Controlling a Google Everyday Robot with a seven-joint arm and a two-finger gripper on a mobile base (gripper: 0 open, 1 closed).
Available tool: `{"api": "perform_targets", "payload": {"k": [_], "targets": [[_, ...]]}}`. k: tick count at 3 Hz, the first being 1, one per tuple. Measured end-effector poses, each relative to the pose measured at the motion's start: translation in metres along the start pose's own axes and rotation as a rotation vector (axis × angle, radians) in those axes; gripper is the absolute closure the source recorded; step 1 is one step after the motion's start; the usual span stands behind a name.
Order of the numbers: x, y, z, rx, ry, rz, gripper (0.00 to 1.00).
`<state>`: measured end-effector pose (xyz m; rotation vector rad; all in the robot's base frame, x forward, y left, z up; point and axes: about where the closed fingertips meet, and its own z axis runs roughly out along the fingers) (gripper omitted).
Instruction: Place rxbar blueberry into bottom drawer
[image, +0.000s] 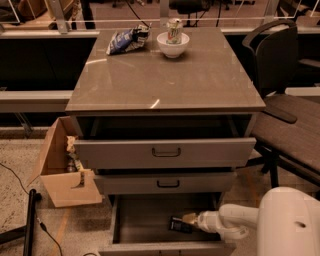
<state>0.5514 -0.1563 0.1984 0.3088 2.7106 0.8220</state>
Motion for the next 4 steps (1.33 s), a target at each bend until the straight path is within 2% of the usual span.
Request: {"api": "perform_targets", "payload": {"k": [1,2,3,4], "targets": [[-0.009,-0.003,-0.038,0.053,-0.043,0.010,0.08],[-0.018,-0.004,-0.091,0.129,-0.118,0.033,0.30],[-0.033,-0.008,-0.157,0.291,-0.219,0.080,0.55],[-0.039,-0.005,-0.198,0.372,-0.284,0.058,0.56]]}}
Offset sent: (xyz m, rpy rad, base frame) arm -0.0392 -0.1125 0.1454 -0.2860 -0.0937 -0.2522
